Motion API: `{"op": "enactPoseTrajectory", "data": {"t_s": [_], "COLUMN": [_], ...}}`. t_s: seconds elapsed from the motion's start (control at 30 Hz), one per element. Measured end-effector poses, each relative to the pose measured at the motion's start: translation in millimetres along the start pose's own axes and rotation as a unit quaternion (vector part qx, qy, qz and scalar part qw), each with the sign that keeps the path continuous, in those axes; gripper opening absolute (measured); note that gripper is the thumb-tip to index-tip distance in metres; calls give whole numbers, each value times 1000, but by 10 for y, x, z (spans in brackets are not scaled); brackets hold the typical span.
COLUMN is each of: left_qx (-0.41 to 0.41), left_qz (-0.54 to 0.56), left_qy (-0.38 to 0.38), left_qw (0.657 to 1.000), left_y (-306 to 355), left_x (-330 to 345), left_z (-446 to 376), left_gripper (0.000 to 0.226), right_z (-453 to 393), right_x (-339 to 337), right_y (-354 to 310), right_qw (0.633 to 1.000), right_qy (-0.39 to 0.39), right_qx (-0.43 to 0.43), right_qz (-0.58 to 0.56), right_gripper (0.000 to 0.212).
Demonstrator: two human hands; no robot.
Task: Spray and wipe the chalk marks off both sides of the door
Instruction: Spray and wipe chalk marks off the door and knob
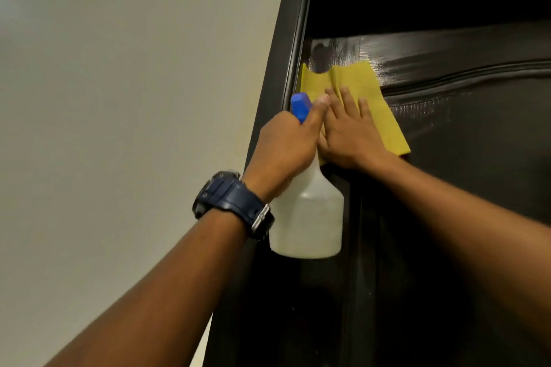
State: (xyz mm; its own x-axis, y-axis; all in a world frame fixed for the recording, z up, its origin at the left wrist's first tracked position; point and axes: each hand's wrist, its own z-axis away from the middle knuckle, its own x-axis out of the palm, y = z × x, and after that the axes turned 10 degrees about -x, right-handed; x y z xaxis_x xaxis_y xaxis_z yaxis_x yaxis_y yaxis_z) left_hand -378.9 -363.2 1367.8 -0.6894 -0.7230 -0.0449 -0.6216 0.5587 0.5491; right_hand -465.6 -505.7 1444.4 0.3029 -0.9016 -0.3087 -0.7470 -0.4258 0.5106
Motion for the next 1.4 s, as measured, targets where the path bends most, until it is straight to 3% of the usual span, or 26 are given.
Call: {"op": "enactPoseTrajectory", "data": {"t_s": [0.1,0.3,0.43,0.67,0.83,0.93,1.13,1.2,1.3,1.4], "left_qx": [10,12,11,-45,-85,-92,-97,-91,-101,-94], "left_qz": [1,-11,0,28,28,26,45,60,78,89], "left_qy": [0,3,-1,44,-2,-30,-77,-75,-88,-101], "left_qw": [1000,1000,1000,998,996,995,991,991,988,986], "left_y": [45,49,24,-121,-189,-215,-156,-133,-81,-58], "left_x": [-50,-84,-43,1,112,256,757,927,1141,1309], "left_z": [-117,-235,-247,-118,413,752,1111,1157,1216,1360], "left_gripper": [50,51,52,74,72,69,69,68,68,71], "right_z": [-14,-1045,-1007,444,2096,2546,1759,1785,2358,3451], "right_x": [16,-318,-288,102,429,474,5,-106,-54,77], "right_y": [58,453,403,-49,-334,-256,876,1205,1276,1098], "right_qw": [1000,996,997,1000,999,998,981,977,976,971], "right_qy": [-7,11,23,-7,-44,-56,2,7,13,-10], "right_qx": [4,73,65,-4,-19,13,192,214,215,237], "right_qz": [-7,43,42,-4,3,12,6,2,9,5], "right_gripper": [83,77,76,89,86,87,89,90,89,88]}}
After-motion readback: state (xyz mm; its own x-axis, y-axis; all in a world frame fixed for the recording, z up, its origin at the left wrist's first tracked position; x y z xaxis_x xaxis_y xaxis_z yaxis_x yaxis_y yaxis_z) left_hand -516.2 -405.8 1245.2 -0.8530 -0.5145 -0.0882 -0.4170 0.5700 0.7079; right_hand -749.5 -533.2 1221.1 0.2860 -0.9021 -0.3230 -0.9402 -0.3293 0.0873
